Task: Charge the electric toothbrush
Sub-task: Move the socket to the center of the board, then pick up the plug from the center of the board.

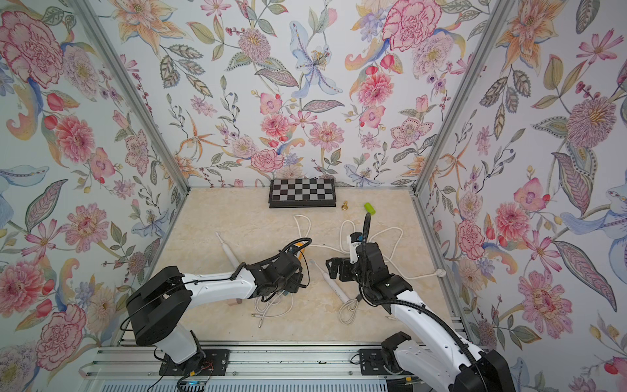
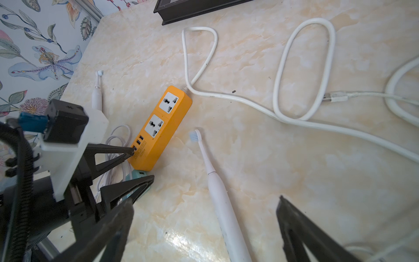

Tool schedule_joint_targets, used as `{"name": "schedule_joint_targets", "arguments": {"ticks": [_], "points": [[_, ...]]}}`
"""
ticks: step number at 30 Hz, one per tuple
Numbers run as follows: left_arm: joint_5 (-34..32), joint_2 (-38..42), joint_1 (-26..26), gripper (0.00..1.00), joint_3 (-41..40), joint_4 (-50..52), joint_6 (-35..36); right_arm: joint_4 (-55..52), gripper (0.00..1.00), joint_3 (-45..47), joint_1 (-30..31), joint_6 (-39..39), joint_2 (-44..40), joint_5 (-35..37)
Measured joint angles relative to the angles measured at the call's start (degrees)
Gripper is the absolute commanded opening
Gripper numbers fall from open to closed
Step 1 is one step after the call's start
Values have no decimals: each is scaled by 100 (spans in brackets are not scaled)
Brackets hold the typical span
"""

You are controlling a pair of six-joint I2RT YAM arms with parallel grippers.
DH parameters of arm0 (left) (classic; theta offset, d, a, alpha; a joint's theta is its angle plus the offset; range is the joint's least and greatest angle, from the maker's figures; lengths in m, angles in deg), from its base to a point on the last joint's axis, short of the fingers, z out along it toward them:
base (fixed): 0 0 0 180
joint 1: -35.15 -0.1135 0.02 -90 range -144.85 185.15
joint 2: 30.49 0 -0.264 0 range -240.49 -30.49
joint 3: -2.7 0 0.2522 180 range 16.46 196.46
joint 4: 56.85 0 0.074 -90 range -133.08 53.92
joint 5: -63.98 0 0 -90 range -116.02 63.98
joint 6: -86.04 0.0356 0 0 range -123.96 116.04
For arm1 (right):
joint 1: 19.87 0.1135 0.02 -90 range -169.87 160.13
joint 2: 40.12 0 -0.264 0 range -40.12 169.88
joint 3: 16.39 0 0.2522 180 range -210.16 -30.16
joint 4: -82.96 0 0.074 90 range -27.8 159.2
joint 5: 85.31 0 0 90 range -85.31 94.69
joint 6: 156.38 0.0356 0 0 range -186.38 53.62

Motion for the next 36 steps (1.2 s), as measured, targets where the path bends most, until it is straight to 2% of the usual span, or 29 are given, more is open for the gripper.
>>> {"name": "schedule_joint_targets", "arguments": {"ticks": [9, 14, 18, 28, 36], "points": [[-39, 986, 2, 76, -872, 205, -356, -15, 100, 26, -2, 0, -85, 4], [31, 1163, 2, 74, -1095, 260, -398, -13, 100, 26, -17, -2, -85, 20], [114, 1178, 7, 68, -1097, 258, -479, -15, 100, 26, -17, -2, -85, 20], [-46, 1095, 319, 67, -649, 643, -664, -15, 100, 28, -72, -4, -85, 20], [-234, 1056, 769, 67, -575, 697, -1436, -59, 100, 177, -264, -4, -197, -31]]}}
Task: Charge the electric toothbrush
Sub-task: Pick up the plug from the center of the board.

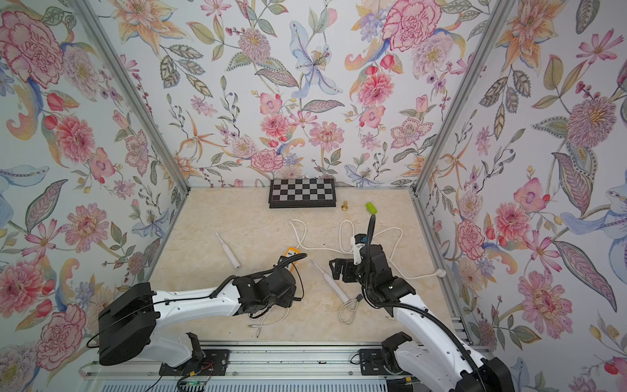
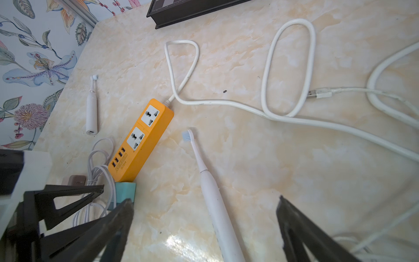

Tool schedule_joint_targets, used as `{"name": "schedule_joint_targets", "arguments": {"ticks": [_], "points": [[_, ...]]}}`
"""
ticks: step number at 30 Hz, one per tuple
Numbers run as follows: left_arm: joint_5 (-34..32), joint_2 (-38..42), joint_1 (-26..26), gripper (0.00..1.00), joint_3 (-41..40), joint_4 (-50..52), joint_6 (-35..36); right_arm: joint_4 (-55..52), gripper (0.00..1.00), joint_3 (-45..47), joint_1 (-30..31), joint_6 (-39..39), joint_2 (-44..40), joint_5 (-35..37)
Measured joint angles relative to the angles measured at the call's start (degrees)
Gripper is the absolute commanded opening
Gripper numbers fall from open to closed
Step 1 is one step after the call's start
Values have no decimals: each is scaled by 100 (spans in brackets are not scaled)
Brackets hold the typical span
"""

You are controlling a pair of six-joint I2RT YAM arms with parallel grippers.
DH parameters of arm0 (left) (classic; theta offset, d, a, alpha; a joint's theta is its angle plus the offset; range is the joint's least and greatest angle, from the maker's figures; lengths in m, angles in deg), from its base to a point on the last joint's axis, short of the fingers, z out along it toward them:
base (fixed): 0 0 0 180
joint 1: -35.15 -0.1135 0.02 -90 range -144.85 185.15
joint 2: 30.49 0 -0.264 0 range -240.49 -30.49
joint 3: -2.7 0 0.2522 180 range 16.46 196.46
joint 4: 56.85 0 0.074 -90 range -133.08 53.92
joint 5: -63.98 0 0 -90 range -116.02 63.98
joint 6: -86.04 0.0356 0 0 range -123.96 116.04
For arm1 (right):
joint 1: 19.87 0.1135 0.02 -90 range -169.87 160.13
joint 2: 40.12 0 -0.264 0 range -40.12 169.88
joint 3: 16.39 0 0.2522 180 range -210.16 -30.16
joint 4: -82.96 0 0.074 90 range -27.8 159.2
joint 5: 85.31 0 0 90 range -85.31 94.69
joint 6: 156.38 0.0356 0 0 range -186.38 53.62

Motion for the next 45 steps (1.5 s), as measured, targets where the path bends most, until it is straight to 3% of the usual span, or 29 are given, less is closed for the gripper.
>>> {"name": "schedule_joint_targets", "arguments": {"ticks": [10, 13, 24, 30, 32, 36, 45], "points": [[-221, -136, 149, 70, -201, -70, -1099, -90, 100, 109, -212, 4, -85, -385], [-313, -280, 151, 63, -201, -59, -1235, -96, 100, 109, -212, 24, -76, -540], [-466, -743, 164, 52, -199, -227, -1244, -105, 100, 109, -201, 50, 22, -874], [-682, -938, 164, 35, -37, -201, -1198, -107, 100, 109, -170, 109, 37, -986], [-688, -935, 166, 28, -39, -212, -1119, -111, 100, 109, -157, 162, 37, -1056], [-678, -809, 181, 26, -160, -354, -728, -168, 100, 109, -157, 350, 37, -1320], [-363, 273, 203, 21, -772, -1349, 1010, -179, 100, 42, 216, 1123, 393, -2343]]}}
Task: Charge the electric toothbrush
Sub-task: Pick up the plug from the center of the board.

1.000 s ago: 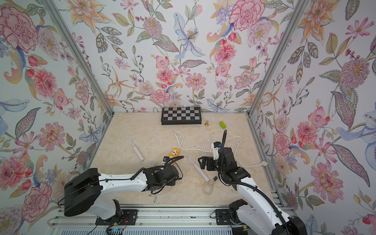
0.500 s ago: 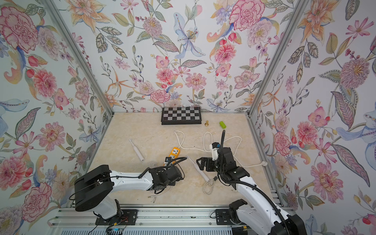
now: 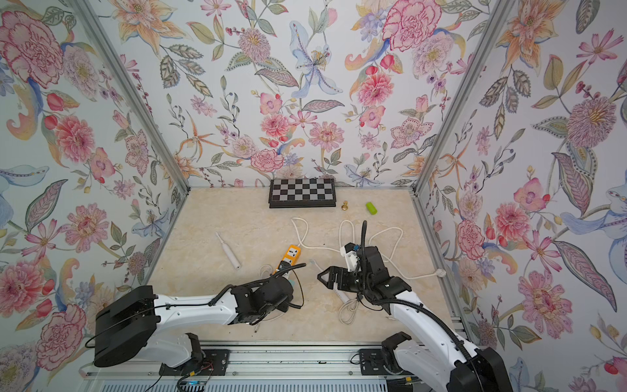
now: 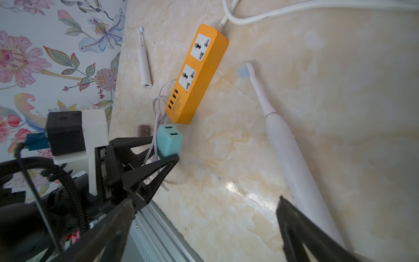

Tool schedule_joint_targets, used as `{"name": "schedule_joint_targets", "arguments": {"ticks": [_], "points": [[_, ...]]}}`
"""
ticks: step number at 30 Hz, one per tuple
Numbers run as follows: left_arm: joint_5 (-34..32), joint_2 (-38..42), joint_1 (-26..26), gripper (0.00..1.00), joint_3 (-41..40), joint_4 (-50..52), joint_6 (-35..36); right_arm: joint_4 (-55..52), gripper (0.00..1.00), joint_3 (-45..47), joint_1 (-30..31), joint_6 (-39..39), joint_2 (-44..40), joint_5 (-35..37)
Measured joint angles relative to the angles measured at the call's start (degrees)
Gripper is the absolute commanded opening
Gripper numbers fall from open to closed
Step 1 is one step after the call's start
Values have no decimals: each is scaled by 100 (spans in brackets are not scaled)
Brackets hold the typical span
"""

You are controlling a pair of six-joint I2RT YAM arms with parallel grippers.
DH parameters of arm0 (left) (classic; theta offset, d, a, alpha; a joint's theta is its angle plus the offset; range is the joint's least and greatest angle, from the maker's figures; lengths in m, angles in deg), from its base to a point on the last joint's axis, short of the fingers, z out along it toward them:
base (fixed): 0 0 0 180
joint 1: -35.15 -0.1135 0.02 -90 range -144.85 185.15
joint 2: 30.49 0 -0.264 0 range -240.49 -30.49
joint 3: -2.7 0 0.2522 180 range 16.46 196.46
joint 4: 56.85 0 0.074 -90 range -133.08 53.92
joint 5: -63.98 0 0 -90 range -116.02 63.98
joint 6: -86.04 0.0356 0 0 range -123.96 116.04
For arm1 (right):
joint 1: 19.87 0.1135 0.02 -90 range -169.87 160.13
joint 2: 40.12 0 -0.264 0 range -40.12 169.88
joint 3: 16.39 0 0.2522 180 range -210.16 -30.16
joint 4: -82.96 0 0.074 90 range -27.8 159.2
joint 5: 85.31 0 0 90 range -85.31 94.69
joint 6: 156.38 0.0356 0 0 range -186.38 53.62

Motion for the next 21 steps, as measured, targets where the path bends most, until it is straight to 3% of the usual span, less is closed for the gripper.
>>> {"name": "schedule_joint_targets", "arguments": {"ticks": [11, 21], "points": [[494, 179, -2, 22, -210, -695, 1270, 1005, 78, -87, 656, 977, 894, -695], [826, 579, -4, 22, -612, -1121, 1467, 1681, 65, -236, 730, 984, 1720, -885]]}}
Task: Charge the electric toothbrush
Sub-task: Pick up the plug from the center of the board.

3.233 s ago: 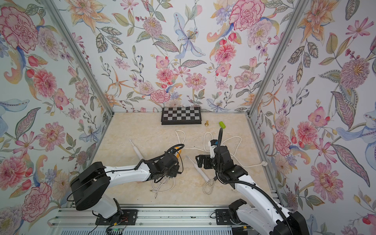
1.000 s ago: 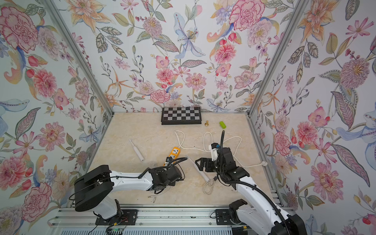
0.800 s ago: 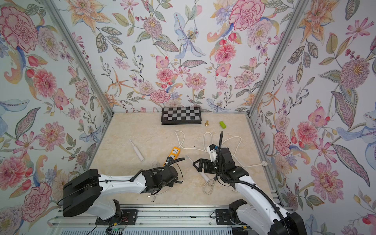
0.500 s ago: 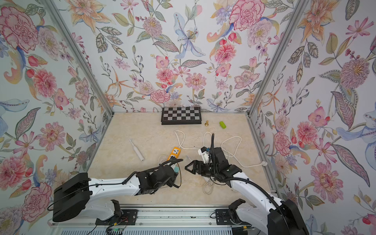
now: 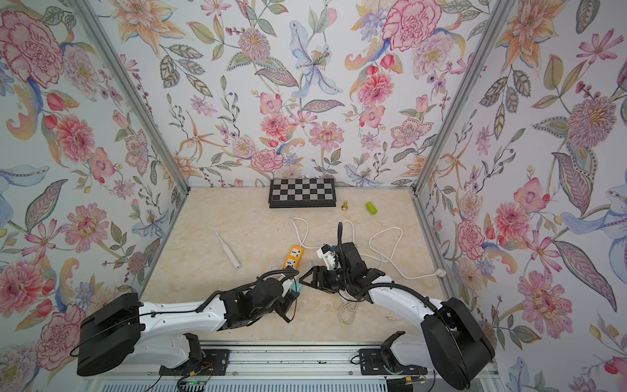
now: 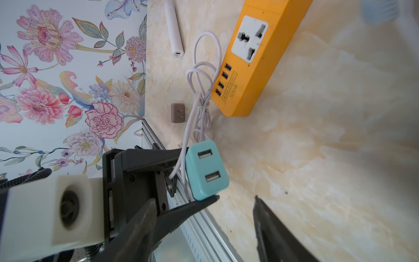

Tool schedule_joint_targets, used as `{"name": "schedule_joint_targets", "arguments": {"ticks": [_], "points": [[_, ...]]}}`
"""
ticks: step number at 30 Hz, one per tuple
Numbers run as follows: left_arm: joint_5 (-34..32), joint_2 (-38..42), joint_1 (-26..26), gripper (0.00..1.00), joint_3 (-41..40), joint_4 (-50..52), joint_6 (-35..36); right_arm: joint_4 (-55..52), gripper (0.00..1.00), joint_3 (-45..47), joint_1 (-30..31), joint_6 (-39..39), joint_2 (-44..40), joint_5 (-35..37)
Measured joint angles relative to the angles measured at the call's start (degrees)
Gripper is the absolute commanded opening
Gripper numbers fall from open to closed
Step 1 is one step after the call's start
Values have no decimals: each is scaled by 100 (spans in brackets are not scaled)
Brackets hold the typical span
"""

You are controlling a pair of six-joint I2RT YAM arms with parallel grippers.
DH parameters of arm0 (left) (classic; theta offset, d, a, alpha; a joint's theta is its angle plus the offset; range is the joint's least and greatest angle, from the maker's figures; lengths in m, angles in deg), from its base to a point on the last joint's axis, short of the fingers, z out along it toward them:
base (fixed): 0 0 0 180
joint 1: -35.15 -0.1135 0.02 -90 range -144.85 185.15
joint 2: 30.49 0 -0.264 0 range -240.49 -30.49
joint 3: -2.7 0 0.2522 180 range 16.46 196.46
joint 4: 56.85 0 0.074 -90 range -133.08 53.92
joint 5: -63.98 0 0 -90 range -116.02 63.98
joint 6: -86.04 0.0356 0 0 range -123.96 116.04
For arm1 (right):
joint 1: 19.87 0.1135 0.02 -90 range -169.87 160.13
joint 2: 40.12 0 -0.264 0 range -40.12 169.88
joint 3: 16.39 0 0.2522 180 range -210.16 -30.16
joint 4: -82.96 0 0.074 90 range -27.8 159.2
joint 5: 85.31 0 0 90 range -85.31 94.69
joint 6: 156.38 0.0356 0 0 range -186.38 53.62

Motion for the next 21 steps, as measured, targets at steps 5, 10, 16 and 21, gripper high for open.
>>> {"name": "schedule_joint_targets", "arguments": {"ticks": [5, 10, 16, 21], "points": [[127, 74, -9, 22, -44, -125, 35, 723, 58, 2, 116, 140, 313, -214], [144, 120, -31, 21, -50, -149, 59, 1165, 51, 2, 151, 240, 564, -299], [140, 245, -42, 20, -101, -192, 57, 1200, 51, 2, 151, 229, 772, -302], [125, 350, -70, 20, -164, -208, 57, 1436, 45, 42, 302, 356, 835, -345]]}}
